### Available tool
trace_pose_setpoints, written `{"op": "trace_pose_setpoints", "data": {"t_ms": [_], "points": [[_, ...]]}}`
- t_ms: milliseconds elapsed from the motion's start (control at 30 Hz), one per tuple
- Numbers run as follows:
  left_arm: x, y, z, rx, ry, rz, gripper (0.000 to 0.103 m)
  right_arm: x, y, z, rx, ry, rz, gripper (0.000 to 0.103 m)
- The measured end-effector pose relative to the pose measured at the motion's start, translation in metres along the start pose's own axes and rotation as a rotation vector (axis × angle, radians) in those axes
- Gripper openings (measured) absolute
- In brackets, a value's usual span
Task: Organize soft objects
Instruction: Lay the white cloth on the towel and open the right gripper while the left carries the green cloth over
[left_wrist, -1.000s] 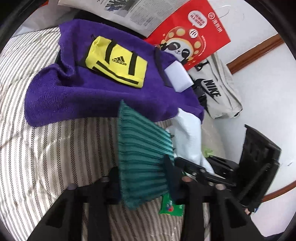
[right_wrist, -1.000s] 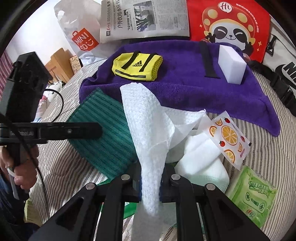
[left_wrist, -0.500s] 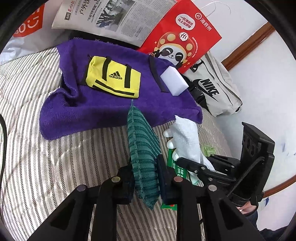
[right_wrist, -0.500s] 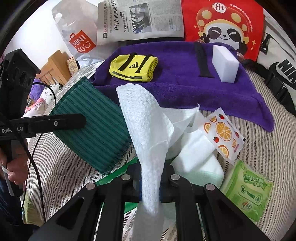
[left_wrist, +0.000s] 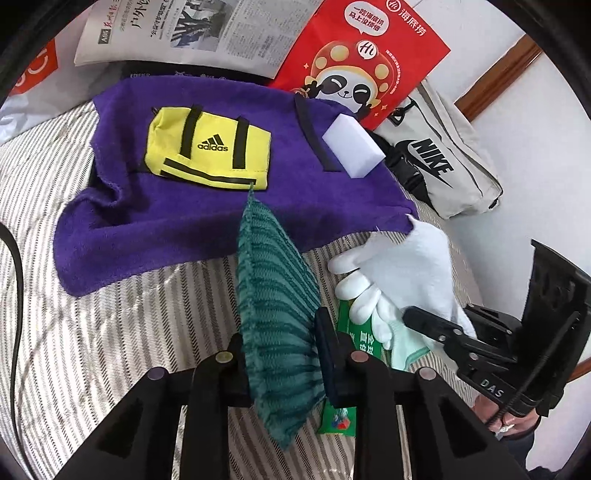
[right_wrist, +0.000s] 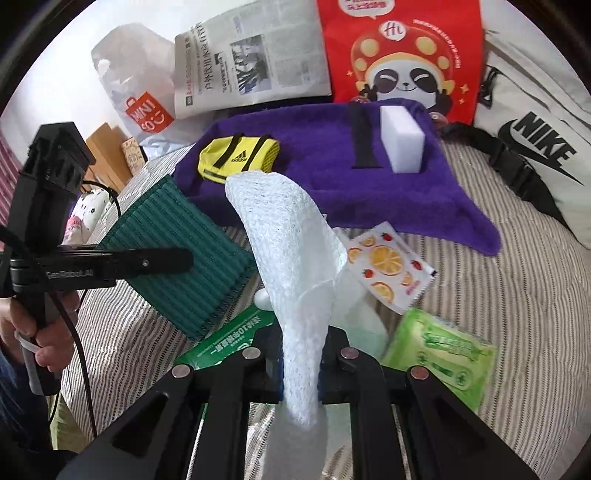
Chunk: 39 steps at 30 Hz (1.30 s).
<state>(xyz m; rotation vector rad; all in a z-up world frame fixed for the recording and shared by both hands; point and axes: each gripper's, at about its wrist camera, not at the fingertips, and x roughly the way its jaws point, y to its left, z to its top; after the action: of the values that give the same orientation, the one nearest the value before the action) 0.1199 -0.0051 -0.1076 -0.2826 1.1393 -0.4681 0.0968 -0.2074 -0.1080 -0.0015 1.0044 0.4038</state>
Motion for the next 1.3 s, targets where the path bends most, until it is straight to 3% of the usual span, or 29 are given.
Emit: {"op": "trace_pose_setpoints", "data": {"t_ms": [67,467,633,1300], "points": [[0.004,0.0,0.001,-0.007,-0.003,0.041,0.026,-0.002,-0.005,0.0,0.011,-0.002,-0.007,0.012],[-0.007,-0.008,-0.003,0.003,-0.01,-0.006,0.019,-0.01,-0.015,0.001,0.033,-0.018,-0.058,0.01],[-0.018,-0.009,-0.006,0.02,-0.03,0.008,0.019,-0.015,-0.01,0.006,0.013,-0.038,-0.066,0.009],[-0.058,0.011,0.009,0.005,-0.124,0.049,0.018,-0.011,-0.003,0.05,-0.017,-0.078,-0.112,0.006]]}}
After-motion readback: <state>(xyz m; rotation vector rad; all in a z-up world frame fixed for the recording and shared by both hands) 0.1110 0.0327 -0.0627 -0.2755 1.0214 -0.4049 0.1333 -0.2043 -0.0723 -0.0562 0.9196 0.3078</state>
